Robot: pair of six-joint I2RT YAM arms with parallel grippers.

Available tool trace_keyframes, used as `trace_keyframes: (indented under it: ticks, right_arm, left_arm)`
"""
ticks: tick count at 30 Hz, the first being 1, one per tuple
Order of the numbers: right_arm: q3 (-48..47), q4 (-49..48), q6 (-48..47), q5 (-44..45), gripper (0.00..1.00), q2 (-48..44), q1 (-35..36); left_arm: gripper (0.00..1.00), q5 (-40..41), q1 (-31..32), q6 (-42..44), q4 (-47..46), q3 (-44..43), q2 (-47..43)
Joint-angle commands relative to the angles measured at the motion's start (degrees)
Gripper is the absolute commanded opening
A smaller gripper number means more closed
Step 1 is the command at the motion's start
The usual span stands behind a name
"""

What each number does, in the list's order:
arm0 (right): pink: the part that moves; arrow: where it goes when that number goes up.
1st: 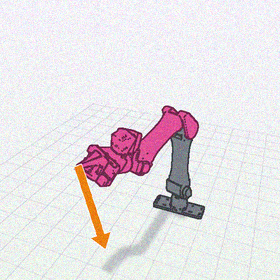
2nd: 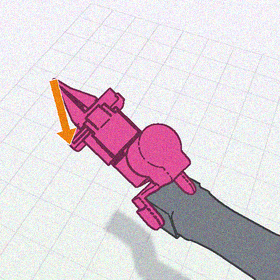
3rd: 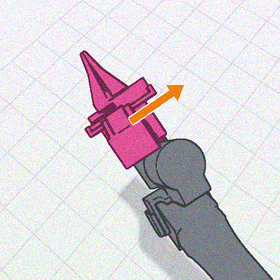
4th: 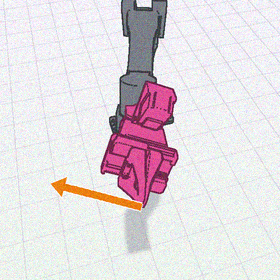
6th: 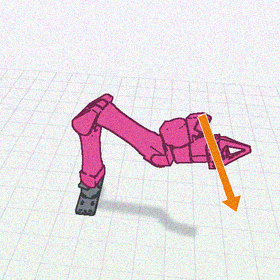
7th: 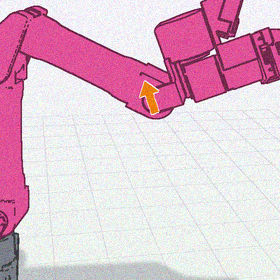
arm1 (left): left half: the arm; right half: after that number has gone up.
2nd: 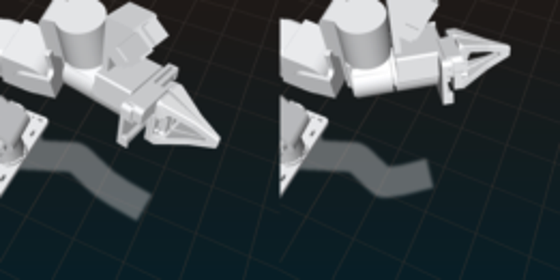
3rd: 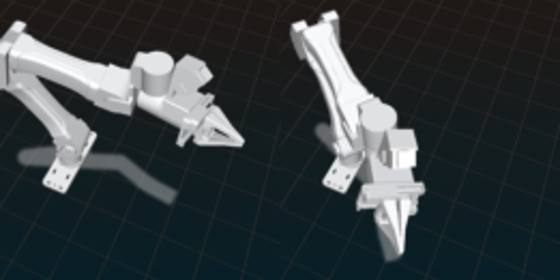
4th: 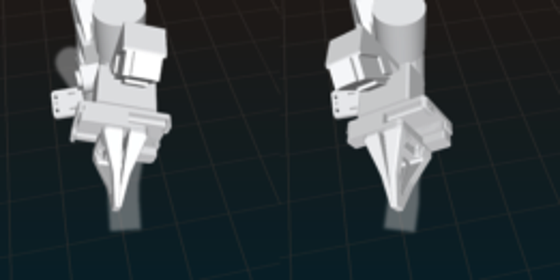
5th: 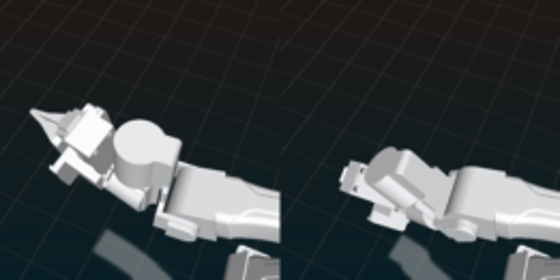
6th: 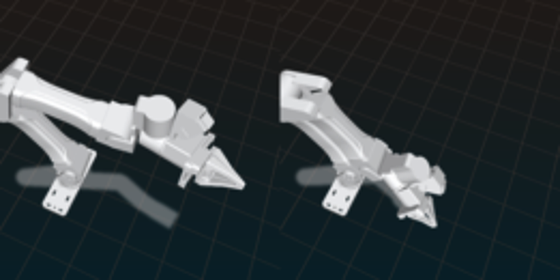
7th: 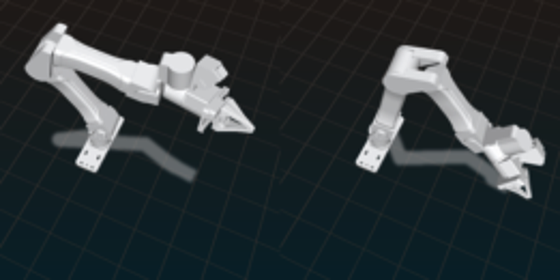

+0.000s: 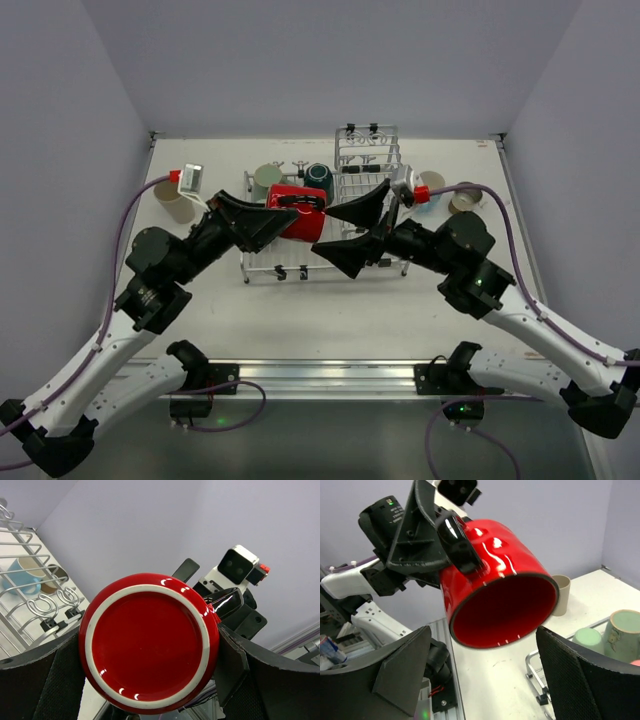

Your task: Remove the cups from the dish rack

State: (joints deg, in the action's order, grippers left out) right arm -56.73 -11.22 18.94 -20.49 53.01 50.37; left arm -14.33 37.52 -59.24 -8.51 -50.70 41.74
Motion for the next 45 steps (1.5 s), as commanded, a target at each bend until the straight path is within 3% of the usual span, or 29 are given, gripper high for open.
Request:
trace_keyframes:
  ticks: [1,8,11,14,15,17,18,19,22,25,33,38,41,42,45]
  right_arm:
    - [-3.9,-4.4,0.7,-4.3,0.87,3.4,1.0]
    - [-4.1,-13.1,4.4,-4.7,0.79,8.9,2.8]
    - [-1.9,-19.0,6.4,-3.7,0.66,9.5,3.2]
    - [0.4,-23.7,7.9,-1.8,0.34,8.8,3.3]
    - [0.9,-24.3,8.2,-1.1,0.15,8.4,3.3]
    - [2.2,-25.3,8.8,0.1,0.02,7.0,3.4]
    - [2.6,-25.3,9.0,1.1,0.00,6.6,3.3]
    - [3.0,-24.4,9.4,1.8,0.00,6.1,3.3]
    - [3.3,-20.4,9.6,4.0,0.00,3.9,3.3]
    - [3.2,-16.0,9.7,4.8,0.00,1.2,3.4]
    - [1.5,-3.6,6.9,11.8,0.00,-3.7,3.1]
    - [-4.0,15.1,3.3,24.9,0.00,-7.9,1.7]
    - [-8.5,29.5,3.3,33.5,0.00,-10.5,-4.0]
    - [-9.6,35.1,3.4,35.2,0.00,-10.9,-9.0]
    - [-9.5,40.4,3.5,37.4,0.00,-12.8,-19.8]
  left_arm:
    - [0.00,-0.8,0.9,-1.7,-7.6,0.2,0.7]
    - [0.00,-1.0,2.0,-2.3,-9.9,1.3,1.7]
    - [0.00,-1.1,2.5,-2.9,-11.3,2.3,1.6]
    - [0.08,-1.0,2.6,-2.8,-11.2,2.6,1.2]
    - [0.12,-1.0,2.6,-2.6,-11.0,2.7,1.1]
    - [0.35,-0.9,2.6,-1.6,-9.8,2.5,0.5]
    - [0.46,-0.9,2.7,-0.8,-9.1,2.3,0.4]
    - [0.64,-0.6,2.7,1.5,-7.9,1.8,-0.1]
    - [0.86,1.9,2.7,8.8,0.8,-1.5,-0.8]
    - [1.00,4.6,2.7,15.2,7.9,-3.7,-2.0]
    - [1.00,6.1,2.6,27.7,18.1,-6.3,-5.7]
    - [1.00,11.0,2.7,33.7,24.7,-5.6,-7.5]
    - [1.00,17.5,2.6,36.7,30.4,-3.6,-8.4]
    - [1.00,19.0,2.7,37.9,31.4,-3.0,-8.7]
    - [1.00,22.1,2.6,40.0,32.9,0.2,-9.0]
